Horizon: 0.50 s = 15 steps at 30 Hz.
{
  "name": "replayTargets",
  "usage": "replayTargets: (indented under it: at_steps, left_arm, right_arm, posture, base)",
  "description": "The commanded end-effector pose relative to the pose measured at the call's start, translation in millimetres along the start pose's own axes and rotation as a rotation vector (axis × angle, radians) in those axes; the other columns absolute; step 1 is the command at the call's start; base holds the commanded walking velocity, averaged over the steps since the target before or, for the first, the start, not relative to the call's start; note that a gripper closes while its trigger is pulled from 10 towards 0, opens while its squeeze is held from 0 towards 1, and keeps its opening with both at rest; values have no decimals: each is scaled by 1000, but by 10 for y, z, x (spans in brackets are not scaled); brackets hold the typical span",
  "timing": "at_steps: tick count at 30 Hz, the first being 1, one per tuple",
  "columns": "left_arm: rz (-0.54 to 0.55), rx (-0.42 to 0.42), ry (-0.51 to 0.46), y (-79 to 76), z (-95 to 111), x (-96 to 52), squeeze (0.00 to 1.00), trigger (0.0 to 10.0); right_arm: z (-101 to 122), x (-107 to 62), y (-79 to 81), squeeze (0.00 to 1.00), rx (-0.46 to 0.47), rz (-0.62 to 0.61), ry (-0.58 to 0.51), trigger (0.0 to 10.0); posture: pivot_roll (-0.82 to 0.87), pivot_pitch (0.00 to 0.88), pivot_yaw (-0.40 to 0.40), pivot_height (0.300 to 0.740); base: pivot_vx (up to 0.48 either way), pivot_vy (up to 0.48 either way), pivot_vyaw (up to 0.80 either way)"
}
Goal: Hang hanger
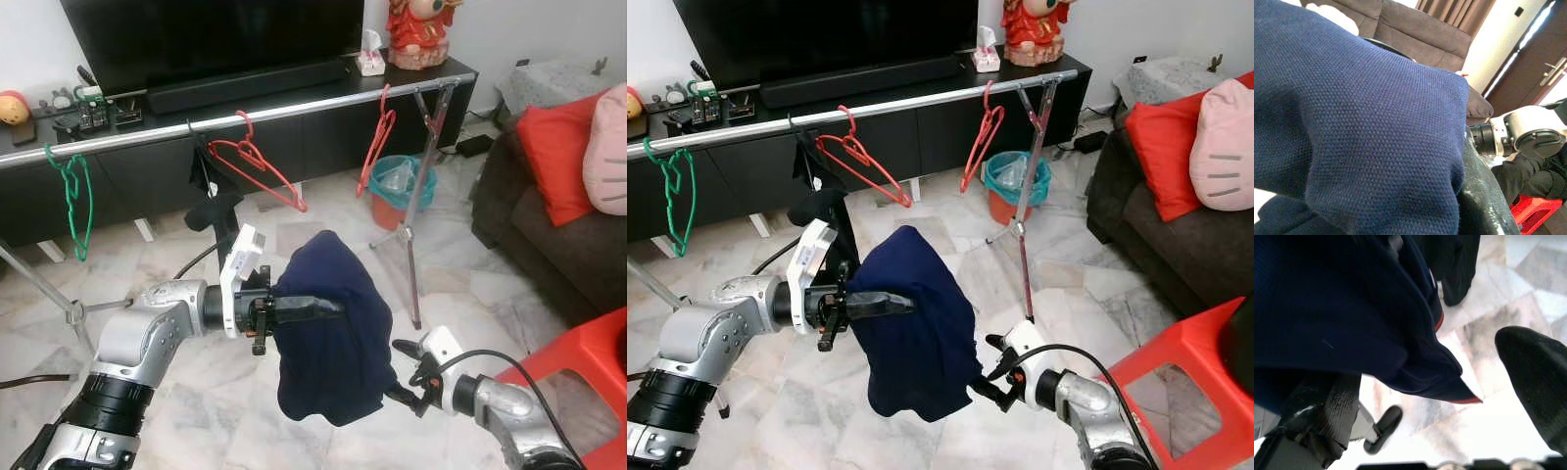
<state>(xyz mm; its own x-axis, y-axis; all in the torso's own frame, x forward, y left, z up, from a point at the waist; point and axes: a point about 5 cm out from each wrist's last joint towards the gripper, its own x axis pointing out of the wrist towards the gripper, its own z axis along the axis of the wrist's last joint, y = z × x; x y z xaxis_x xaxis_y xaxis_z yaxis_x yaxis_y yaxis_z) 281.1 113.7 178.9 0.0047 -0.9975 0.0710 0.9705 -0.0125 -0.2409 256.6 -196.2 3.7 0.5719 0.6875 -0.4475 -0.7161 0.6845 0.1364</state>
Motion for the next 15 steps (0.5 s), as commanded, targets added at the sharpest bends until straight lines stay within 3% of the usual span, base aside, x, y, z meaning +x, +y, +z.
replayTargets:
  at_steps: [1, 6, 15]
  left_arm:
    - [-40, 30, -16, -61, 92, 4, 0, 10000]
    - [-55, 41, -10, -98, 125, -17, 0, 10000]
    - [-106, 69, 2, -205, 224, -17, 0, 10000]
  right_arm:
    - [-62, -10, 14, 0, 13, 9, 25, 10000]
    - [-210, -83, 85, 0, 35, 94, 93, 10000]
    - [-369, -160, 119, 0, 61, 94, 143, 10000]
  posture:
    - [6, 27, 47, 740]
    - [7, 28, 46, 740]
    - [11, 31, 52, 740]
  base:
    - [0, 0, 0]
    - [0, 0, 0]
    - [0, 0, 0]
